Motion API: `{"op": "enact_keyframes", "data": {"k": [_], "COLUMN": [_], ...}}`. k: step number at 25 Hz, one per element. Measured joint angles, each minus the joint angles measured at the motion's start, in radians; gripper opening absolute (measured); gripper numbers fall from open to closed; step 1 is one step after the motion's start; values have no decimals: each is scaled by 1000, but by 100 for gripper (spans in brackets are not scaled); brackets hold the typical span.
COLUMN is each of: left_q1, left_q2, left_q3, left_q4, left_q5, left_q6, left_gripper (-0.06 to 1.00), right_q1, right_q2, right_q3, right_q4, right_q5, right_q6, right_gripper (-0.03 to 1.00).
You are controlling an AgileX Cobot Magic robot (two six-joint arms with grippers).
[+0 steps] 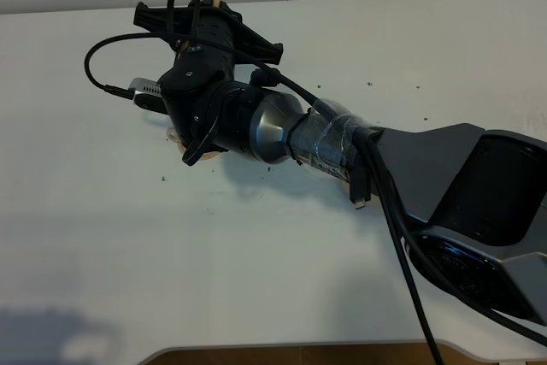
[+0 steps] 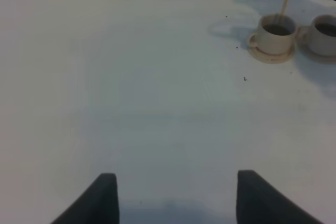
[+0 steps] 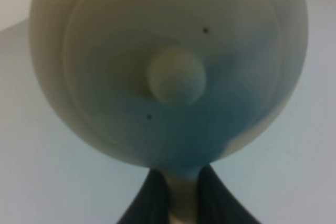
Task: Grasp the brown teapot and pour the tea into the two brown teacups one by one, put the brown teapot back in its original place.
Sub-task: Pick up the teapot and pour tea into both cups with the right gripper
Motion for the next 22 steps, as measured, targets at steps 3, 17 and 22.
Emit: {"op": "enact_keyframes", "data": {"k": [3, 17, 22], "left_q1": [0, 0, 0], "left_q2": [0, 0, 0], "left_q3": [0, 0, 0], "left_q4": [0, 0, 0], "left_q5": [0, 0, 0], "left_q6": [0, 0, 0], "left_gripper": [50, 50, 50], "right_q1": [0, 0, 0], "right_q2": [0, 0, 0], "right_q3": [0, 0, 0], "right_q4": [-6, -20, 27], "right_q5": [0, 0, 1], "right_q6": [-5, -12, -12], "right_gripper": [12, 12, 12]}}
